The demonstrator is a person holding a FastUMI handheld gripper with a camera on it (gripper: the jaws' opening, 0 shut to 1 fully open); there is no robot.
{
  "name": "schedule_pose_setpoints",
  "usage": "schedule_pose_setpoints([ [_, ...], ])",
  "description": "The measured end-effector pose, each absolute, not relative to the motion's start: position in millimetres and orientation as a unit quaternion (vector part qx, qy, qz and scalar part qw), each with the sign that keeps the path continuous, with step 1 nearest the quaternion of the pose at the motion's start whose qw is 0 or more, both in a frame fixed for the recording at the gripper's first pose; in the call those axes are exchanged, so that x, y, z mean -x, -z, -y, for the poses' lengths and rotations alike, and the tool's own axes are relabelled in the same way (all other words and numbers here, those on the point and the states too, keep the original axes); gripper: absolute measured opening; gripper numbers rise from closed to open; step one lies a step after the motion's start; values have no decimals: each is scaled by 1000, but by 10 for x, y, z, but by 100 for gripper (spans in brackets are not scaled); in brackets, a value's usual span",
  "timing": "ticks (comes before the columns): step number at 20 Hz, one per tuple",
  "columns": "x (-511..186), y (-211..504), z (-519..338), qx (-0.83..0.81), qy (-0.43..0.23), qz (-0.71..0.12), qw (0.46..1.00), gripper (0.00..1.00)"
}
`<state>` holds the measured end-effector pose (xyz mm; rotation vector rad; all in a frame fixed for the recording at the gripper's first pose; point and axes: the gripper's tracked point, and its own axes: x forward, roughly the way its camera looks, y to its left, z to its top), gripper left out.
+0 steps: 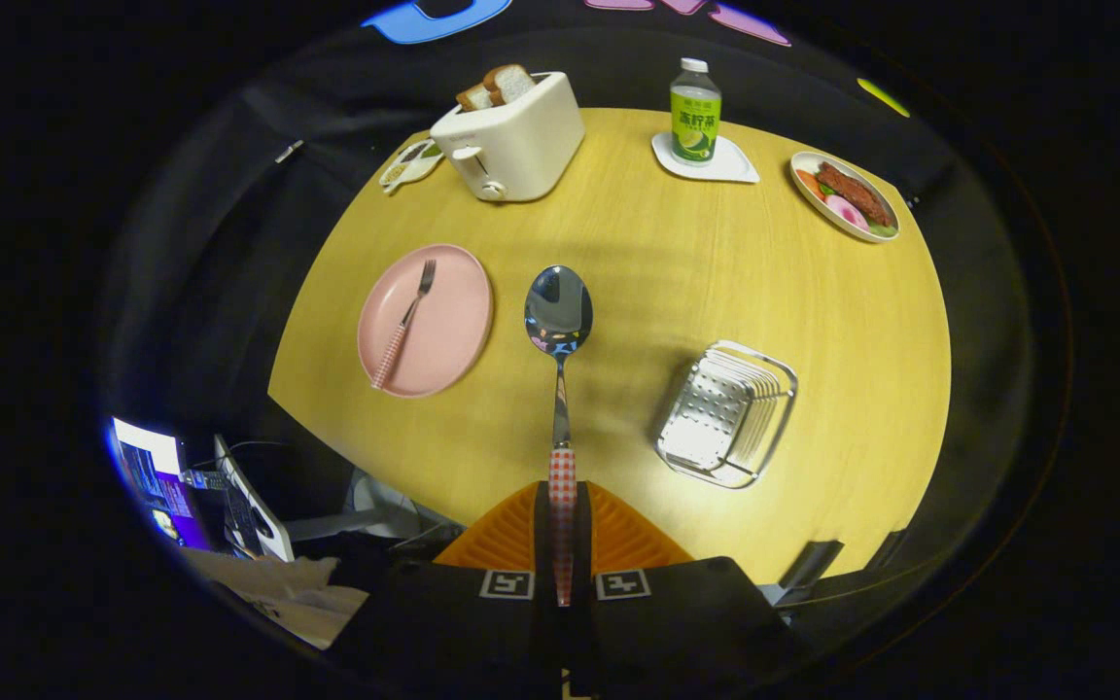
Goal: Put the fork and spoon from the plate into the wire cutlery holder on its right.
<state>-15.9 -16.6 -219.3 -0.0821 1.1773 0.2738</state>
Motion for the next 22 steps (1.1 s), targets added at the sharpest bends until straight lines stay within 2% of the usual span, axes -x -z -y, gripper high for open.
schedule_pose_setpoints([
  [9, 356, 2163, 1107, 108, -116, -643, 749, 8],
  [16, 310, 2279, 1232, 165, -143, -718, 661, 9],
  [22, 171, 2387, 1234, 157, -114, -765, 615, 9],
])
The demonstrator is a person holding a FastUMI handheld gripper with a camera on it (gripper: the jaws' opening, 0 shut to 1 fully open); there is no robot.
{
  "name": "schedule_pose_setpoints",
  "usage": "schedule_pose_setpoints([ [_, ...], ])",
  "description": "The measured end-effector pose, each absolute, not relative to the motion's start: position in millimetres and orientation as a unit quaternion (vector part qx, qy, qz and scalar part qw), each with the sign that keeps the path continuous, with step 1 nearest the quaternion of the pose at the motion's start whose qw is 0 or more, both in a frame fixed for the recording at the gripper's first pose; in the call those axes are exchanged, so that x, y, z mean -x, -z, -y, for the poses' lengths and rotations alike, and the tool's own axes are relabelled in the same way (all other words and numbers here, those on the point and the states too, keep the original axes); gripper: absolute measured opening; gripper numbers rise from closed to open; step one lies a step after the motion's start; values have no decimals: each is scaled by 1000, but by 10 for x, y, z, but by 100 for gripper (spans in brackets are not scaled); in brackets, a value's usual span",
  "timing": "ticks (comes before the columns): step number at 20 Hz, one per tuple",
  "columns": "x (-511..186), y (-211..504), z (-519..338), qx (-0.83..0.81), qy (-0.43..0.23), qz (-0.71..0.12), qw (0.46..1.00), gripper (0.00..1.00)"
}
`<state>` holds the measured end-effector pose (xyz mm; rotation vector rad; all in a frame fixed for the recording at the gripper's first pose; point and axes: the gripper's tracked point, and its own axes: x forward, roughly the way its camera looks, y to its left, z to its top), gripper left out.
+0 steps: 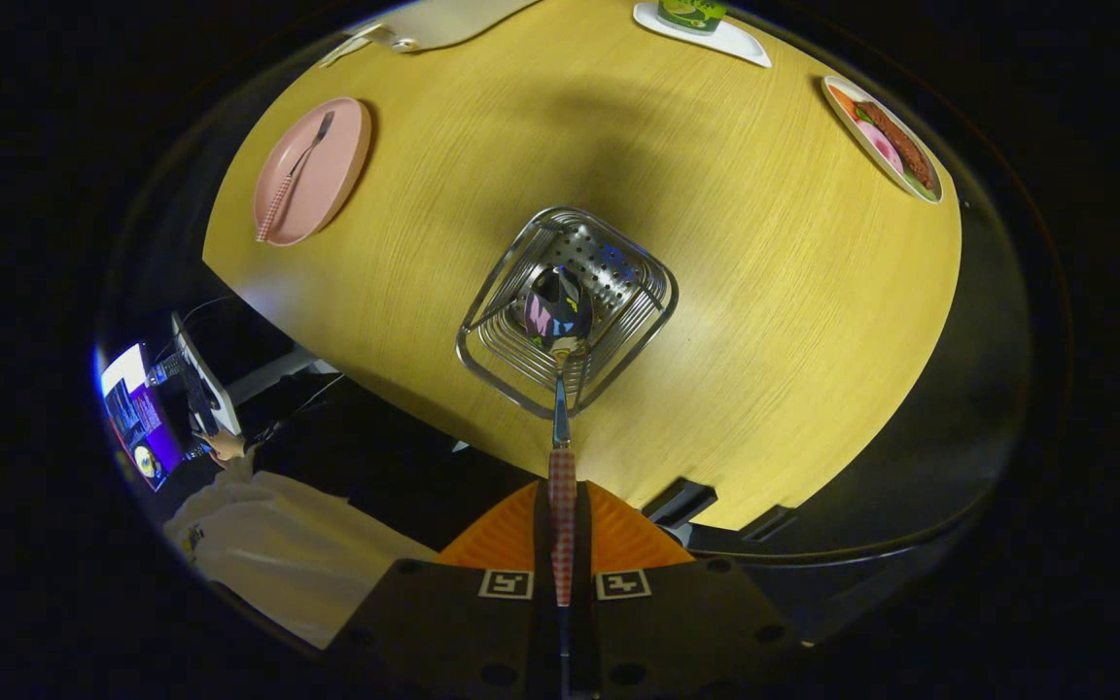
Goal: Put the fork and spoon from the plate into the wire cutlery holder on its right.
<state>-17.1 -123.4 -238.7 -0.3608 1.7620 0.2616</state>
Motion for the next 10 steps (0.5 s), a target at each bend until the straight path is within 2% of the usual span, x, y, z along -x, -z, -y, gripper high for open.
schedule_pose_setpoints([
  [4, 78, 2442, 1189, 145, -107, -774, 607, 11],
  [6, -3, 2460, 1125, 133, -107, -771, 614, 15],
  [8, -74, 2440, 1080, 119, -106, -764, 626, 29],
  [9, -121, 2418, 1077, 116, -105, -757, 635, 43],
  [10, -163, 2397, 1044, 109, -106, -749, 644, 48],
])
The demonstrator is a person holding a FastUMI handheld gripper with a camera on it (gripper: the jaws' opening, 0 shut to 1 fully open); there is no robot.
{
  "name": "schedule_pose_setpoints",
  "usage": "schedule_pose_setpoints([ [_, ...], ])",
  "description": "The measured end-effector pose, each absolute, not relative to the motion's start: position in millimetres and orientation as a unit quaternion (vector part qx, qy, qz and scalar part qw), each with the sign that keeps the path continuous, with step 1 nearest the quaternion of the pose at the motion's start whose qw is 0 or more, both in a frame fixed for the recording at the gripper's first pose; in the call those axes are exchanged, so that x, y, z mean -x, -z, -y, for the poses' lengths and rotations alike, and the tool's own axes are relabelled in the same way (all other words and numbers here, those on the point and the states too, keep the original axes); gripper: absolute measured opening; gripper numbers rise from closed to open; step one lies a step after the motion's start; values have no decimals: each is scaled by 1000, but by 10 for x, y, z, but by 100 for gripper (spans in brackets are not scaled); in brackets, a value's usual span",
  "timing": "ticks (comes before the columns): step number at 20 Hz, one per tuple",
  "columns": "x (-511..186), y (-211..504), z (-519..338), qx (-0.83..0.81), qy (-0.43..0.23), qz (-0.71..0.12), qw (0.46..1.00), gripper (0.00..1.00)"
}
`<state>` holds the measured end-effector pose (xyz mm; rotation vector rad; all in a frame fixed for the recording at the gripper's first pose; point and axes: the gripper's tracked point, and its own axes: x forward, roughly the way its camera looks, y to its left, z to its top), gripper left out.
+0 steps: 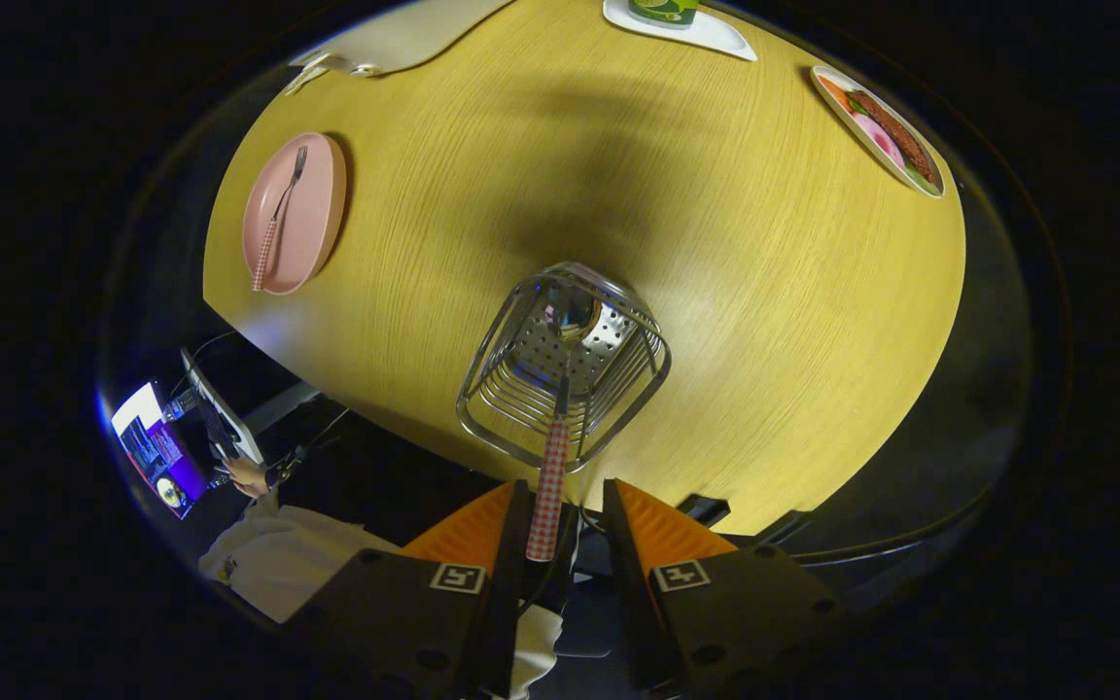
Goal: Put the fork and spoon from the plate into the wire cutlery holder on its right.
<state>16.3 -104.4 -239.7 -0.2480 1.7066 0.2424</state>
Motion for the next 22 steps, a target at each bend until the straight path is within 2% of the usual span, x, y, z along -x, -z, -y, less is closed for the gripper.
schedule_pose_setpoints([
  [1, -183, 2367, 1034, 104, -106, -743, 652, 65],
  [2, -196, 2330, 1013, 97, -106, -738, 659, 74],
  [4, -208, 2248, 954, 83, -112, -726, 673, 81],
  [5, -182, 2210, 957, 82, -113, -720, 680, 95],
  [6, -186, 2159, 931, 80, -119, -712, 687, 99],
  [12, -93, 1896, 789, 53, -126, -648, 749, 100],
  [22, -293, 1216, 440, 34, -96, -466, 879, 100],
])
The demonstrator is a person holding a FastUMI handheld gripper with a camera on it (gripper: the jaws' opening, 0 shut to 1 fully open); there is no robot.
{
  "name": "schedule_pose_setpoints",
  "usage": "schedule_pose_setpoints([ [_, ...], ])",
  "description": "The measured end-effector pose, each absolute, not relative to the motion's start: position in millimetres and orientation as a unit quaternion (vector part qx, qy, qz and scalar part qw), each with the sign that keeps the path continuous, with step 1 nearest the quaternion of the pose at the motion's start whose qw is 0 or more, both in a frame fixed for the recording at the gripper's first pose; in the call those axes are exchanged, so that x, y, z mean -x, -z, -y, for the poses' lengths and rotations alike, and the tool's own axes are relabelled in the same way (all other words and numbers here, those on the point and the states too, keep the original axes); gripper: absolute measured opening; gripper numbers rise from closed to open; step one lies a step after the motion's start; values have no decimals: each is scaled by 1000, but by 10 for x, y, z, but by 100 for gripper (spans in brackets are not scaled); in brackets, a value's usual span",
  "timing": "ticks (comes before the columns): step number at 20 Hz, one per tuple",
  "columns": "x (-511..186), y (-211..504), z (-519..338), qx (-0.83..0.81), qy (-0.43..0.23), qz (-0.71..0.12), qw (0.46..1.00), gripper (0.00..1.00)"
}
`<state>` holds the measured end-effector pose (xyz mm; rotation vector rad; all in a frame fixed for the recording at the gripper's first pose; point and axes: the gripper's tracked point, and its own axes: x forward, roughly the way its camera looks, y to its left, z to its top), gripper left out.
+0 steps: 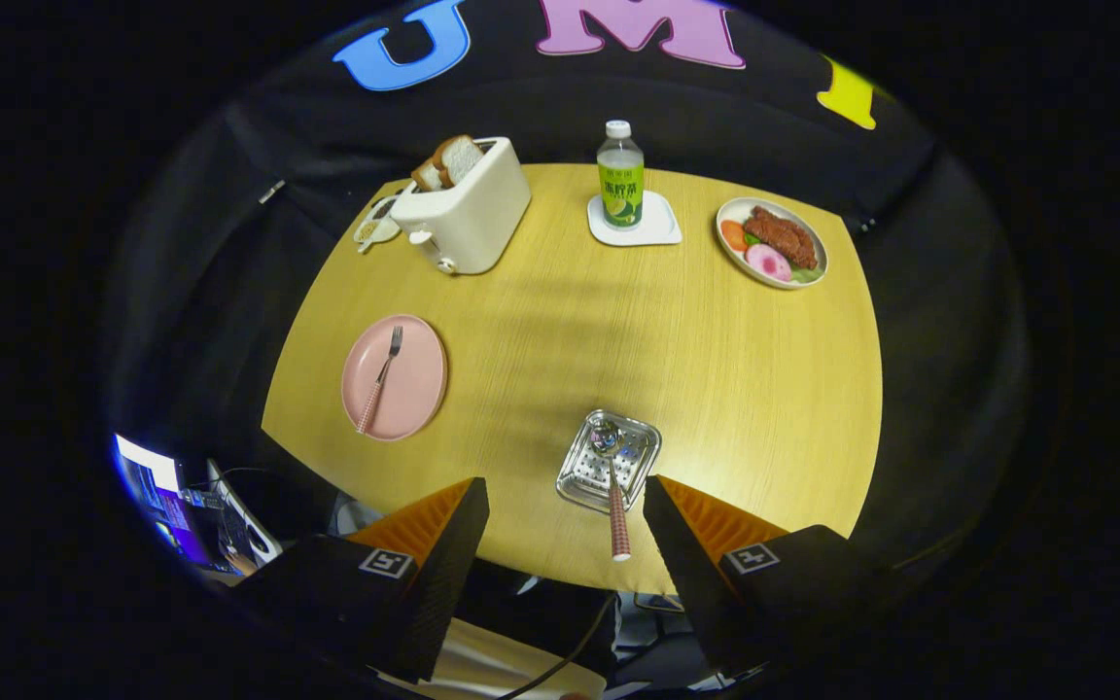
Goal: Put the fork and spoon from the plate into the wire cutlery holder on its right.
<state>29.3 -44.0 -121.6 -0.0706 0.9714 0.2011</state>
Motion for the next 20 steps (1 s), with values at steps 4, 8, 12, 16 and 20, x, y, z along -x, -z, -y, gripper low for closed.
schedule_pose_setpoints([
  [4, -353, 989, 122, 13, -86, -386, 919, 100],
  [8, -392, 847, -127, 4, -75, -326, 942, 99],
  [12, -450, 920, -645, -6, -87, -298, 951, 100],
  [16, -496, 1249, -1316, -8, -128, -318, 939, 100],
  [20, -476, 1684, -1748, 5, -161, -361, 919, 100],
])
